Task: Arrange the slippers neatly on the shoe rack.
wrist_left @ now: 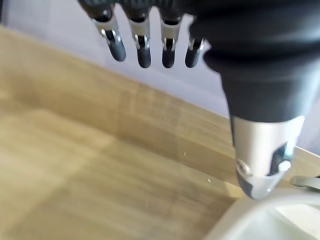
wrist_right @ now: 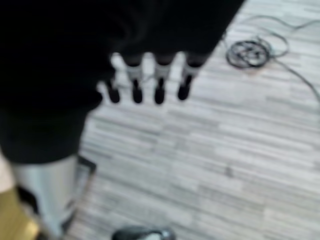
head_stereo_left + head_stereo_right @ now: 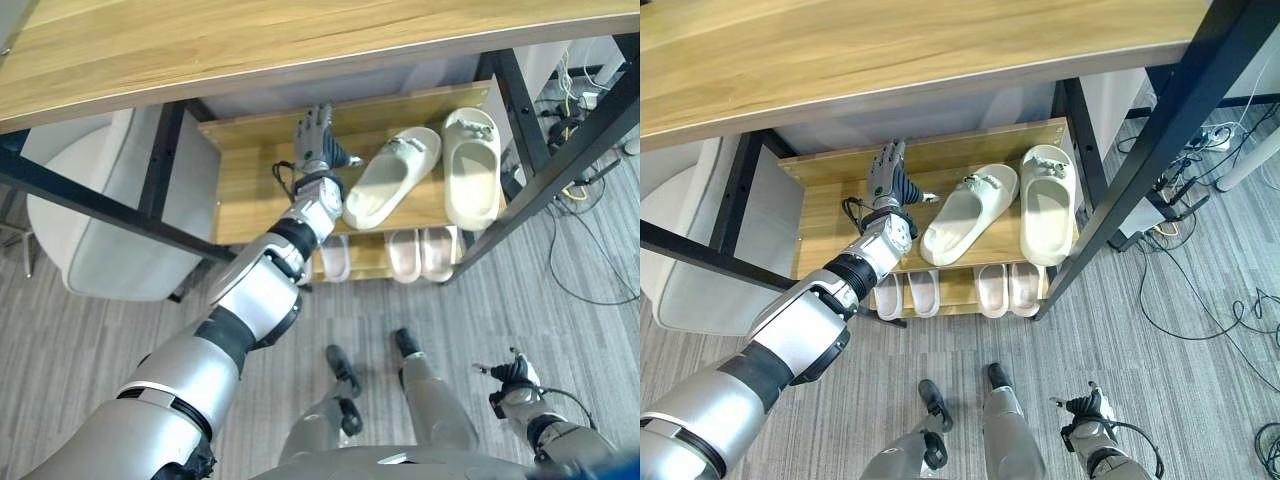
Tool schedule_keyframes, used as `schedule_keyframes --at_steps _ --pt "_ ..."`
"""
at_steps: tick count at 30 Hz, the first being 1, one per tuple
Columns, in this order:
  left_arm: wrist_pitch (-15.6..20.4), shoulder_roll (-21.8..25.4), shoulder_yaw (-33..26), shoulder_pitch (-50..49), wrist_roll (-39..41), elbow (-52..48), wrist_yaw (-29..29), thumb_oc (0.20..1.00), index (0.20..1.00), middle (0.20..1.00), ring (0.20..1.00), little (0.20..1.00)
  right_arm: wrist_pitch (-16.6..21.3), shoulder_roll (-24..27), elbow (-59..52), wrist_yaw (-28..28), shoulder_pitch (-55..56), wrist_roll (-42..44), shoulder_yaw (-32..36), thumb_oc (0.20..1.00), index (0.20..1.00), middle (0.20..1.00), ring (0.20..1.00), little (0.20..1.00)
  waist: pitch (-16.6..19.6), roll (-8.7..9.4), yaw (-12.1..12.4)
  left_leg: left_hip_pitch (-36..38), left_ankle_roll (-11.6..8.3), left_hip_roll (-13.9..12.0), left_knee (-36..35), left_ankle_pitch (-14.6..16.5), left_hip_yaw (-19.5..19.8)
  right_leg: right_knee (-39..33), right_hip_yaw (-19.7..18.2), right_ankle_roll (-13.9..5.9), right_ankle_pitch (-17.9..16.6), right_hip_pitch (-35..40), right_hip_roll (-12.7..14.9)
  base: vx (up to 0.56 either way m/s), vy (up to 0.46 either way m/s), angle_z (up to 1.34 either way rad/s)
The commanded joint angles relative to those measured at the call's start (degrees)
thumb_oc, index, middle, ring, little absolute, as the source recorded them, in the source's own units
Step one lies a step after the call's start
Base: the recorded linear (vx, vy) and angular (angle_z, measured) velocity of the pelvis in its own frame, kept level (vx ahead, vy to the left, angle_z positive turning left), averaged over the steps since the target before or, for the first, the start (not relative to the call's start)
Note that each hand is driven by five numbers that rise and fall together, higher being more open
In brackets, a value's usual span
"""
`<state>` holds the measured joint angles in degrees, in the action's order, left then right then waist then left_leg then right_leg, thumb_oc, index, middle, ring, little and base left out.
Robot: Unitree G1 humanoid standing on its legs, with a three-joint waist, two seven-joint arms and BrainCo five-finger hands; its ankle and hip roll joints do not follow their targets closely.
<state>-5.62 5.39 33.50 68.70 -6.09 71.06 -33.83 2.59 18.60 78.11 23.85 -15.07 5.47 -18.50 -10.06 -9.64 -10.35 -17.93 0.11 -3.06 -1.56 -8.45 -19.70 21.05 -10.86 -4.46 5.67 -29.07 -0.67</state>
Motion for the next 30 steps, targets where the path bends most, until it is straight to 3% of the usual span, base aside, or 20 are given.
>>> schedule_keyframes --at_steps 1,10,17,23,30 --pt "3.49 1.23 -5.57 4.56 4.49 3.91 2.16 1.0 1.0 1.0 1.0 1.0 -1.2 3.18 2.51 0.23 -3.18 2.64 -1.98 1.0 1.0 1.0 1.0 1.0 -2.91 -2.15 0.37 -1.15 -3.12 -1.29 3.41 3.69 8.38 -6.2 4.66 -0.9 -3.54 2.08 2.79 0.0 0.0 0.0" --pt "7.18 4.35 -2.65 -2.01 9.26 -9.41 9.32 1.0 1.0 1.0 1.0 1.0 -2.92 1.84 1.74 0.36 -3.73 3.28 -0.93 1.0 1.0 1.0 1.0 1.0 -3.12 -3.58 2.39 -0.8 -3.03 -1.16 3.01 3.15 8.64 -6.74 4.77 -0.91 -3.96 2.62 2.89 -0.02 0.003 0.06" --pt "6.58 12.1 -0.61 -8.15 5.02 -23.52 12.86 1.0 1.0 1.0 1.0 1.0 -3.72 -0.79 0.37 -0.22 -2.81 2.4 -0.13 1.0 1.0 1.0 1.0 1.0 -3.35 -3.53 3.07 -0.64 -3.04 -1.01 3.0 3.31 8.72 -6.24 4.84 -0.9 -3.5 2.96 2.87 0.0 0.0 0.0" --pt "5.92 15.36 -1.05 -9.89 2.75 -25.39 14.0 1.0 1.0 1.0 1.0 1.0 -3.81 -1.54 0.57 -0.98 -2.12 2.12 0.13 1.0 1.0 1.0 1.0 1.0 -3.22 -3.55 3.33 -1.07 -3.05 -1.23 3.18 3.32 8.5 -6.38 4.82 -0.89 -3.84 2.63 2.75 0.0 0.0 0.0" --pt "6.01 22.73 -0.69 -14.27 1.07 -31.93 18.24 1.0 1.0 1.0 1.0 1.0 -3.89 -1.8 0.12 -2.38 -1.14 1.5 0.7 1.0 1.0 1.0 1.0 1.0 -3.15 -3.42 3.7 -1.78 -3.03 -1.33 4.18 3.57 8.63 -5.52 4.91 -0.7 -3.71 2.05 2.59 0.0 0.0 0.0"
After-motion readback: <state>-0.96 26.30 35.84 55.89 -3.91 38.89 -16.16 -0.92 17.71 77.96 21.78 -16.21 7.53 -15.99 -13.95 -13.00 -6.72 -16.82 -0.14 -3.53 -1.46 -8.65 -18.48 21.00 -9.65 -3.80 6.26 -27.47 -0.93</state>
